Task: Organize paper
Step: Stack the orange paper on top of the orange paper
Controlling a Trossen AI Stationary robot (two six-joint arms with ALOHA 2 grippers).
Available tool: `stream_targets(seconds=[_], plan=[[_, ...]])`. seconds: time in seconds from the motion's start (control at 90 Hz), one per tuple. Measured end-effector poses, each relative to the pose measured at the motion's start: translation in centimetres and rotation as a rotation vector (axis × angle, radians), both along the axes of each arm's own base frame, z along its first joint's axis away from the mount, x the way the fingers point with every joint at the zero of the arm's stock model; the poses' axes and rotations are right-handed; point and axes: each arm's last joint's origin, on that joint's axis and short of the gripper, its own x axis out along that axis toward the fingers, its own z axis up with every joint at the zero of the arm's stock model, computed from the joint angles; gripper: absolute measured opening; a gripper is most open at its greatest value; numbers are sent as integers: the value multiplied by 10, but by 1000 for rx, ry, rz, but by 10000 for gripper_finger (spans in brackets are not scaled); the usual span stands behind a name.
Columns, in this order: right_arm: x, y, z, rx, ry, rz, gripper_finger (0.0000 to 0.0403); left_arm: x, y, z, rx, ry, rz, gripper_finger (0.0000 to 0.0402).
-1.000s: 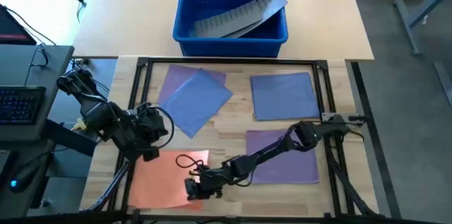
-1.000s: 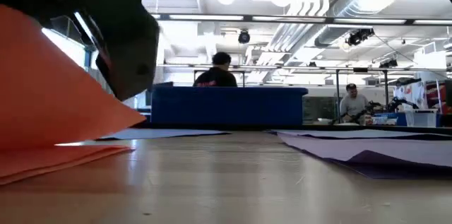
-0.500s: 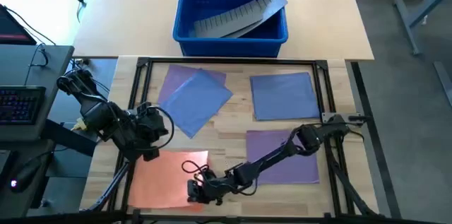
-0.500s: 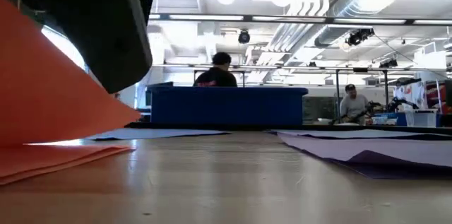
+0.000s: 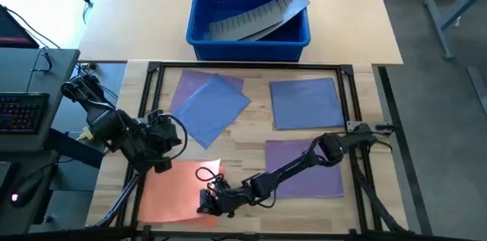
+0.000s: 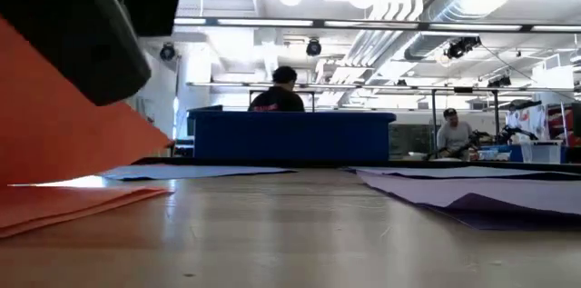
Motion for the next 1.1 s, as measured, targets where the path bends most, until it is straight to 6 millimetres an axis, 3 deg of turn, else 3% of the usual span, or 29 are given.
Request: stream_targets(seconds=[0.111, 0.278, 0.522, 0.911, 1.1], plan=[[-2, 2, -4, -24, 15, 26, 39, 0, 0, 0, -3, 1, 0, 0], [-1, 2, -3, -82, -26, 74, 124, 0, 0, 0, -8, 1, 0, 0], [-3, 3, -2, -124, -42, 319, 238, 0, 0, 0, -13, 6, -2, 0], [-9, 4, 17, -96, -18, 393, 247, 0, -2, -1, -44, 27, -10, 0], [-26, 4, 56, -135, 7, 425, 247, -4, -7, -1, -97, 17, 28, 0]])
